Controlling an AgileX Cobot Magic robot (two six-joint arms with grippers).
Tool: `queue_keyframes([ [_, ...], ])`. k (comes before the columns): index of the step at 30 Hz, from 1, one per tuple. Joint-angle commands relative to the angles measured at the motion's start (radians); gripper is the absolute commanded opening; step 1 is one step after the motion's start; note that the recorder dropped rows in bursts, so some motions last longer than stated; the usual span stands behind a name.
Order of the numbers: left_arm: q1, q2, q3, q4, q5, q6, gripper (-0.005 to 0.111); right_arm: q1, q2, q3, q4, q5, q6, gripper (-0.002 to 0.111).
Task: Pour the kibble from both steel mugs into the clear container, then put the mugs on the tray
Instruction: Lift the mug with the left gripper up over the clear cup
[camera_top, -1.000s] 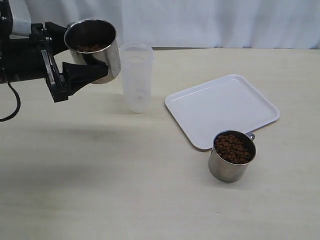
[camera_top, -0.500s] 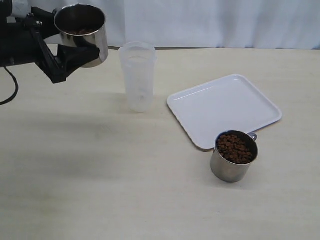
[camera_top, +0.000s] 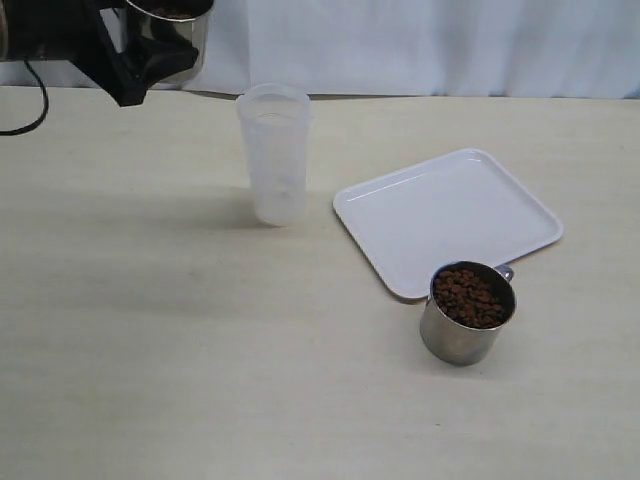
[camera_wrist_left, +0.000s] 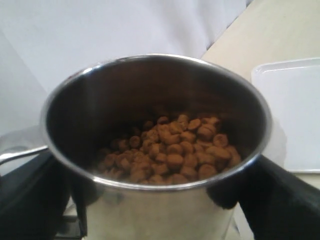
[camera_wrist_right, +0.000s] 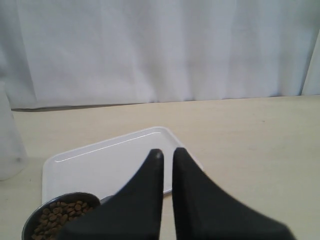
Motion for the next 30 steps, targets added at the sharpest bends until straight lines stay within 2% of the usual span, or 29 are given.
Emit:
queue_keyframes([
  [1,-0.068,0.051,-0.063,0.007,0.093,-0.033,0.000,0.003,-0.004,0.005,-0.003,0.002,-0.004,0.005],
  [5,-0.113,0.092,-0.108,0.054,0.173,-0.033,0.000,0.003,-0.004,0.005,-0.003,0.002,-0.004,0.005],
  [17,-0.169,0.099,-0.131,0.190,0.357,-0.031,0.000,0.003,-0.004,0.005,-0.003,0.002,-0.004,0.005],
  [23,-0.216,0.099,-0.131,0.190,0.376,-0.013,0.000,0.003,-0.004,0.005,-0.003,0.002,-0.004,0.005],
  [27,-0.228,0.099,-0.131,0.190,0.430,-0.006,0.000,0.003,-0.004,0.005,-0.003,0.002,-0.004,0.005],
  [30,-0.228,0.099,-0.131,0.190,0.412,-0.002,0.000,0.003,-0.004,0.005,-0.003,0.002,-0.004,0.005],
])
